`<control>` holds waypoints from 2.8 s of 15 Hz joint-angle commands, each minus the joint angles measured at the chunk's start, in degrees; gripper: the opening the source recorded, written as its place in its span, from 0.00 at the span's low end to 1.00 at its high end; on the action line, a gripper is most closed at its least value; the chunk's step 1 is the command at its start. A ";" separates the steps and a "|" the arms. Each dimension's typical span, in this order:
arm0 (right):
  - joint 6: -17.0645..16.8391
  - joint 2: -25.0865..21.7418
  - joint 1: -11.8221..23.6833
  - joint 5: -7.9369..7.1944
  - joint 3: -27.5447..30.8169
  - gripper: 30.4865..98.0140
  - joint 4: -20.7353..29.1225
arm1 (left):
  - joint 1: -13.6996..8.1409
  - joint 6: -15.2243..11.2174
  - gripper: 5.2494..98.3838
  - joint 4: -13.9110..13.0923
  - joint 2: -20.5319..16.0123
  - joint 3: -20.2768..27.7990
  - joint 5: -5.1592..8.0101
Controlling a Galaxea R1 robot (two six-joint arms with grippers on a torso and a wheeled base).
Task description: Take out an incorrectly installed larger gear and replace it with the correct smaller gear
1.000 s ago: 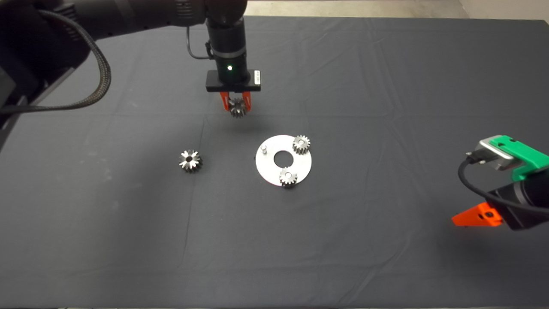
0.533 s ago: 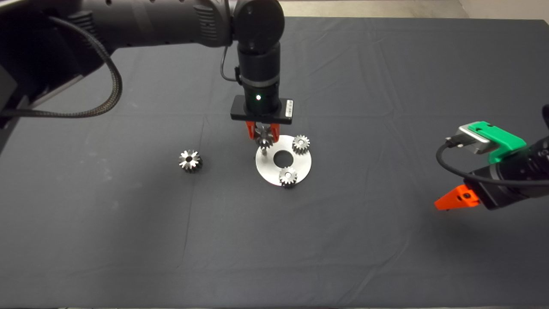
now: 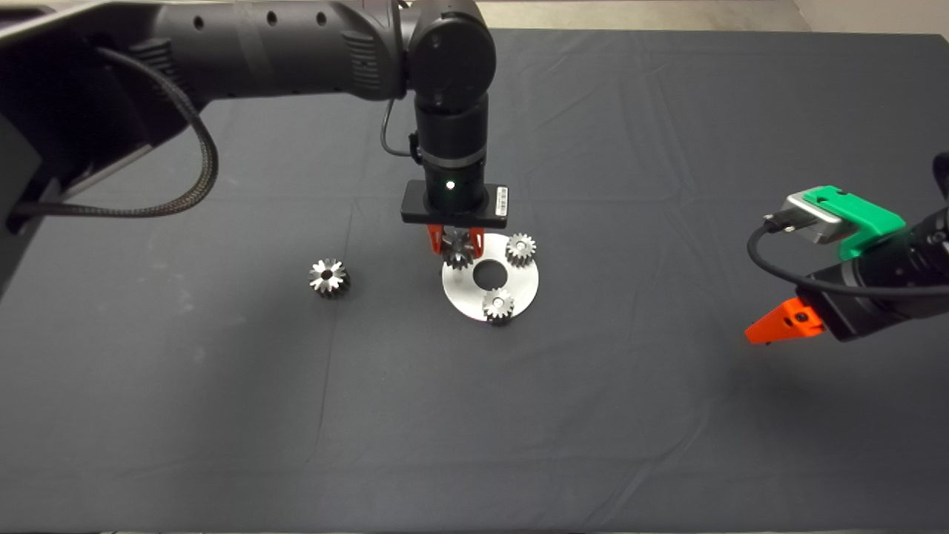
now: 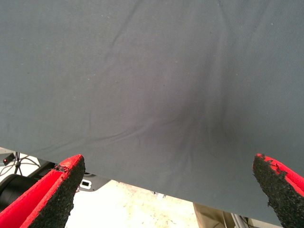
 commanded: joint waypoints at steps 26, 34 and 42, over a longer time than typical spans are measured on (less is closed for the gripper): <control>1.53 -1.85 5.50 -5.19 3.66 0.93 5.95 | 4.54 7.57 0.28 0.07 3.69 -12.15 2.31; 1.53 -1.59 5.50 -5.01 3.16 0.93 5.86 | 1.72 10.15 0.28 -3.41 3.93 -12.37 3.97; 1.53 -1.56 5.50 -5.22 2.34 0.93 5.77 | 2.11 11.00 0.28 -5.92 3.83 -11.13 3.80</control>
